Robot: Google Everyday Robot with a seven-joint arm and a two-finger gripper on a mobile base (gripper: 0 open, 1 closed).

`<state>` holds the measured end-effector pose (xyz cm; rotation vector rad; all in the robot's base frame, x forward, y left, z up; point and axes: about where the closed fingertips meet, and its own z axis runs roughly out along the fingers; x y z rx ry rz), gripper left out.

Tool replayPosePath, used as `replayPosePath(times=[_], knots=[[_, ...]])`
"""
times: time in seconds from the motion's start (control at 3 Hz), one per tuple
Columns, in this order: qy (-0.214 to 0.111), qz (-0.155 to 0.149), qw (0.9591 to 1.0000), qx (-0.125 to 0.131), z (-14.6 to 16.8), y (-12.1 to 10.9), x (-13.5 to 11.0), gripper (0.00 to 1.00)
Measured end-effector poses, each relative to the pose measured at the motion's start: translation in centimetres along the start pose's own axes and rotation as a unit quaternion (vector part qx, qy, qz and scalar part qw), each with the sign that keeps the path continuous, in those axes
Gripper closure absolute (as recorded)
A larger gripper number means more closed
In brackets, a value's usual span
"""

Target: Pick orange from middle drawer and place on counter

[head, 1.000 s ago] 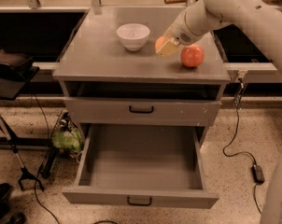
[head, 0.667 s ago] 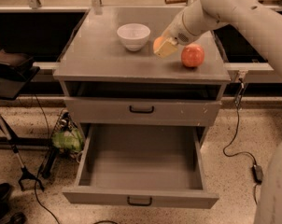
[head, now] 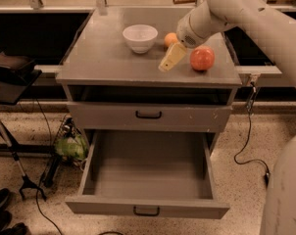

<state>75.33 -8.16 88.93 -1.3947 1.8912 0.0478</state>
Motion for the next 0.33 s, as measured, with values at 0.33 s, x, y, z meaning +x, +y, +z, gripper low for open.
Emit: replayPosePath(times=[0.33], knots=[[0.000,0.000,1.0000,0.000,0.00,0.00,0.00,0.00]])
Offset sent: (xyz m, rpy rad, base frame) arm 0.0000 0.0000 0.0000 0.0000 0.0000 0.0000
